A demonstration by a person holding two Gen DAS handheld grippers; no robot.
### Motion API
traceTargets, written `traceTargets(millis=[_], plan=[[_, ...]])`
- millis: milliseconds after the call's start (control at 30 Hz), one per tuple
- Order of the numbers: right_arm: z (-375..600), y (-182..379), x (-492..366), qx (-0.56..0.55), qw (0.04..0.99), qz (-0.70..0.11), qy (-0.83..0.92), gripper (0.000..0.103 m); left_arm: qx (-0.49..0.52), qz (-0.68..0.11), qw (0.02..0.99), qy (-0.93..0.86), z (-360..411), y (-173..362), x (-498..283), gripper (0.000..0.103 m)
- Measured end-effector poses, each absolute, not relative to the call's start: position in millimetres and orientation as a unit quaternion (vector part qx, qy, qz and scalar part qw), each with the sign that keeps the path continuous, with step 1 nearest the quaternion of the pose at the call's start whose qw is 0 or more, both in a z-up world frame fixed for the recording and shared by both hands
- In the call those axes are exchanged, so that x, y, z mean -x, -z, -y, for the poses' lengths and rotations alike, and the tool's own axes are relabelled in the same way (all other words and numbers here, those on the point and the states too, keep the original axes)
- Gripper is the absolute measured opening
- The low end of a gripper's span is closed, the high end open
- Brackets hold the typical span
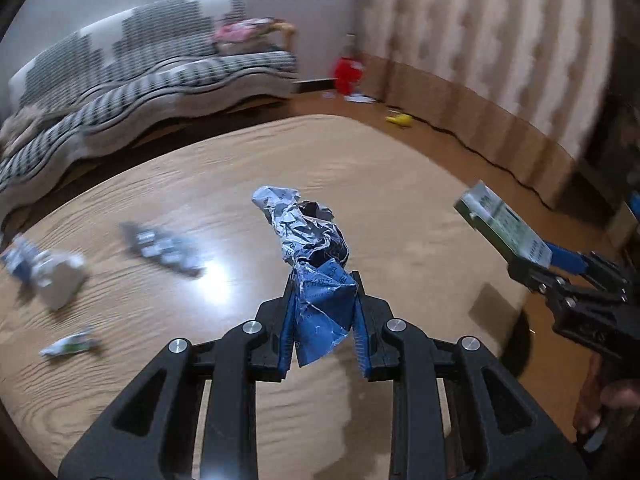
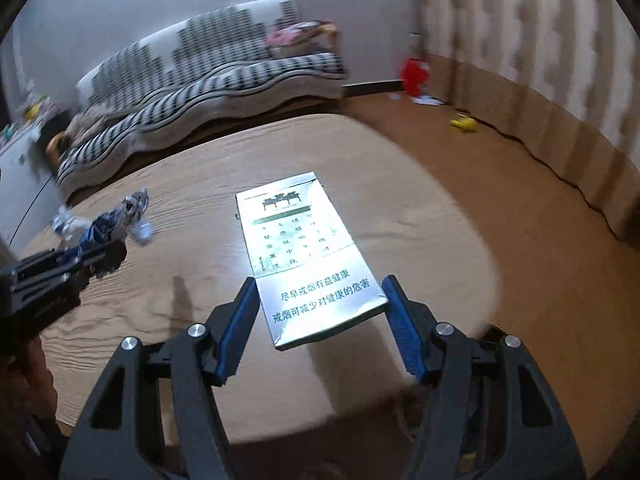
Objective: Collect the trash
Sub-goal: 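Lift the foil wrapper and cigarette box off the table toward the bin, then hold both items over the bin and open both tools to drop them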
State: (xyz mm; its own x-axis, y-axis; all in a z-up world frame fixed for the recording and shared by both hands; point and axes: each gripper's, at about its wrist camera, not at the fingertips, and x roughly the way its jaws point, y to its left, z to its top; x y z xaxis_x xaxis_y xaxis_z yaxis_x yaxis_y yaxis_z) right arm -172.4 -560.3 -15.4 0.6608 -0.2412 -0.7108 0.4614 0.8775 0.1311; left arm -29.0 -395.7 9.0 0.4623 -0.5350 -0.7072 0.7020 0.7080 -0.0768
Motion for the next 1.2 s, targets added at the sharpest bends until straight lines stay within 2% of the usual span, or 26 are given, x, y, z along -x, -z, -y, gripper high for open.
traceTargets(millis=[300,567,833,1200], plan=[[655.2,36.0,276.8,-0.22,0.859,-0.357,0.292,0.062,-0.162,-0.346,0.787,0.484,506.0,4.0,129.5,0.024],[702.3,57.7,336.3,-0.274,0.817,-0.374,0.342,0.062,-0.188,-0.357,0.732,0.549,569.4,29.9,180.6,0.024],[716.4,76.4,346.2,-0.314,0.791,-0.4,0.339,0.062,-0.22,-0.375,0.696,0.572,600.1,56.1,194.7,0.024],[718.0,77.3,337.9,-0.314,0.788,-0.405,0.341,0.062,-0.226,-0.387,0.686,0.573,613.7,68.9,188.5,0.024]])
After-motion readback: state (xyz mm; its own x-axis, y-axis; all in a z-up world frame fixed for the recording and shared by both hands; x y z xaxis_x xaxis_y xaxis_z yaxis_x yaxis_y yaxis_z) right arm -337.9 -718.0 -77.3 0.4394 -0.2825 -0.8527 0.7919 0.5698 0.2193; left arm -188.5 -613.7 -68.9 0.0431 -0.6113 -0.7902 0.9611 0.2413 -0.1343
